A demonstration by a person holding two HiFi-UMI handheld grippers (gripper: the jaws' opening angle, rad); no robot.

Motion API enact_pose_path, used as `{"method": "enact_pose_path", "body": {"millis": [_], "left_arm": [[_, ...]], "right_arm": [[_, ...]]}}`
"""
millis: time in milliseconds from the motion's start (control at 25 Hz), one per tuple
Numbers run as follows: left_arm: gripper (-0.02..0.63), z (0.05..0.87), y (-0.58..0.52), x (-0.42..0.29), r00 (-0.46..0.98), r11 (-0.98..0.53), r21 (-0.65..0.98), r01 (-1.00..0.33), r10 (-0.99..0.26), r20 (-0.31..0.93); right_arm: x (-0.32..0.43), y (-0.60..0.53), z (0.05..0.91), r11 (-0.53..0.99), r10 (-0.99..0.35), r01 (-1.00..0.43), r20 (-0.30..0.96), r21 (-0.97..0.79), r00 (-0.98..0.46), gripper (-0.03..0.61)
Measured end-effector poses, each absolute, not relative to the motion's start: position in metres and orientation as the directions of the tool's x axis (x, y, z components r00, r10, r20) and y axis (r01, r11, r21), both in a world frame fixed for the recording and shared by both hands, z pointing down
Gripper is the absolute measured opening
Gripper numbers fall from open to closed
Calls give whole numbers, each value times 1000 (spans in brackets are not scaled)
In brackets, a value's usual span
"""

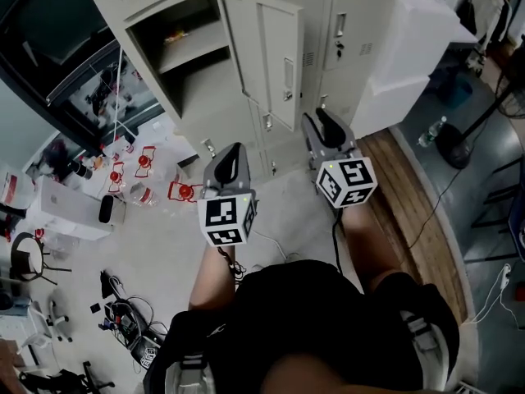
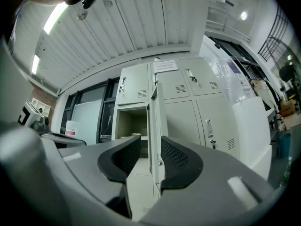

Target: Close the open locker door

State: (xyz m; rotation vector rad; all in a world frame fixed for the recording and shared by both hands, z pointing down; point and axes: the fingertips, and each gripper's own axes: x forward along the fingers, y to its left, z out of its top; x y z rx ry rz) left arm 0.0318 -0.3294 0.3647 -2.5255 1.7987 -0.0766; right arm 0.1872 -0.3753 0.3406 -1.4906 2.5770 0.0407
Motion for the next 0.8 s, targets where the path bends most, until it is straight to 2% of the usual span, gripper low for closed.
{"method": "enact_pose_path", "body": {"millis": [800], "left_arm": [[0, 376, -358, 3, 266, -268, -59, -962, -963, 40]], "right_arm": [[177, -478, 360, 546, -838, -837, -9, -39, -546, 126]]}}
